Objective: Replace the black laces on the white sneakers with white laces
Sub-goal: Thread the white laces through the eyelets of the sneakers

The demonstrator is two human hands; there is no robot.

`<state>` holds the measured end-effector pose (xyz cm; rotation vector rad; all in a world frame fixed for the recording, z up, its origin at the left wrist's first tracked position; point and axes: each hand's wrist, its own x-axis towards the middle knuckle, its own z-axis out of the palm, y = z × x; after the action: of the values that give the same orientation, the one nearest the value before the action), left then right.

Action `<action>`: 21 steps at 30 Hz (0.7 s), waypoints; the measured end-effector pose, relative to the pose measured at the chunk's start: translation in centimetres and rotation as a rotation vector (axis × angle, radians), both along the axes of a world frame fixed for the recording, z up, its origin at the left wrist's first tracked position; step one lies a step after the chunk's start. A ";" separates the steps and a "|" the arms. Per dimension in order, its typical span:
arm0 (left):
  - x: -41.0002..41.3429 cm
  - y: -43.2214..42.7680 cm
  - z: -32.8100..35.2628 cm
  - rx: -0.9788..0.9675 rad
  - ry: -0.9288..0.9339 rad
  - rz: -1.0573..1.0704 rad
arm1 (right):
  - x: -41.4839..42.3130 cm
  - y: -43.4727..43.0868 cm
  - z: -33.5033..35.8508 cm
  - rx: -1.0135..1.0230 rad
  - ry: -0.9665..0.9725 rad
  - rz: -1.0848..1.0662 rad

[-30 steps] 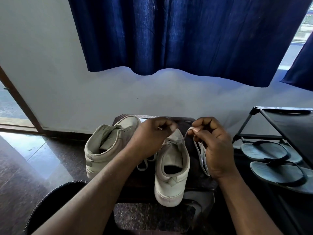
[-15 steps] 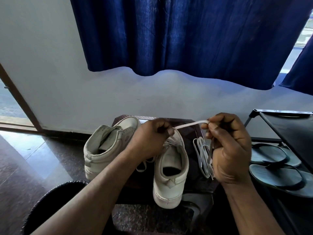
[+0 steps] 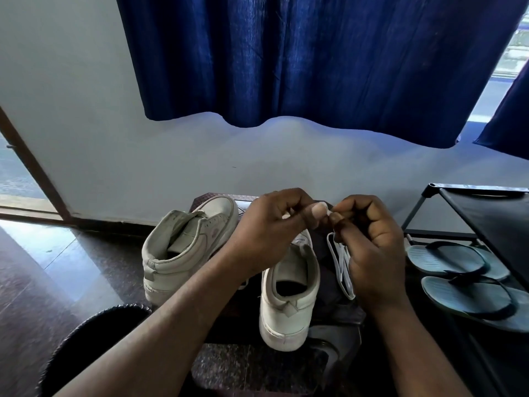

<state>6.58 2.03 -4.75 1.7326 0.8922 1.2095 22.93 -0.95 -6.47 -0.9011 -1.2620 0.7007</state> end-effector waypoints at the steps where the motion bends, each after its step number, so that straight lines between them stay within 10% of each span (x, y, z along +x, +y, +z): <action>1: 0.0 0.1 -0.1 0.038 0.074 0.052 | 0.0 0.0 0.0 0.001 0.003 0.006; 7: -1.6 1.6 -1.6 0.005 0.492 0.539 | 0.6 -0.3 0.8 0.027 0.221 0.010; 14: 0.0 0.5 -1.1 0.218 0.351 0.158 | 0.0 -0.3 0.2 0.014 0.046 0.051; 21: -0.6 1.3 -2.1 0.229 0.581 0.479 | 0.4 -0.7 0.7 0.014 0.103 0.015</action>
<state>5.95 3.31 -6.90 2.1849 1.6377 1.1432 23.36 -1.61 -5.73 -0.8351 -1.1821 0.7402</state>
